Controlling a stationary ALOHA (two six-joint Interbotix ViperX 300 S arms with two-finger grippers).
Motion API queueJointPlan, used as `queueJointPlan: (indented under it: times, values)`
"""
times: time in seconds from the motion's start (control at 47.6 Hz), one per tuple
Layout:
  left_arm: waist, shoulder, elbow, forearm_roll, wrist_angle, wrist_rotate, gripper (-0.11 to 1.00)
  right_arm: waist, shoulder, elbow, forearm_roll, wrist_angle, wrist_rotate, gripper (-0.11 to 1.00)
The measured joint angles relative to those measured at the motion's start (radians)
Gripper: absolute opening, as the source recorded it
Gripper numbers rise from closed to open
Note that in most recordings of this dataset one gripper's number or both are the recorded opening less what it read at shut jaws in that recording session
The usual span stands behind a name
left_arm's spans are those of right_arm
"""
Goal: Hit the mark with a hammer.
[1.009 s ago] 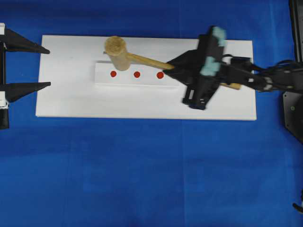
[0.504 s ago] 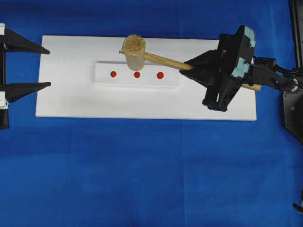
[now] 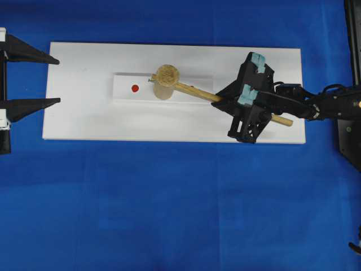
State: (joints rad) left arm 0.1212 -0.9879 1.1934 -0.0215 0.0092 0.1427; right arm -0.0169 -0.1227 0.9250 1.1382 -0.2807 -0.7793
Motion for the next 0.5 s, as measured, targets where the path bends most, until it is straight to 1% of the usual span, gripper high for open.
queueJointPlan:
  times: [0.189,0.273,0.357,0.504]
  values:
    - [0.0,0.0,0.0,0.0,0.0,0.0,0.92,0.002,-0.089,0.003,-0.025,-0.034,-0.005,0.02]
    - [0.0,0.0,0.0,0.0,-0.002,0.0,0.92,0.003,-0.143,0.006,-0.046,-0.048,-0.005,0.02]
    - [0.0,0.0,0.0,0.0,0.0,-0.002,0.92,0.008,-0.207,0.028,-0.063,-0.049,-0.005,0.02]
    - [0.0,0.0,0.003,0.0,0.0,-0.002,0.92,0.012,-0.314,0.089,-0.067,-0.046,-0.005,0.02]
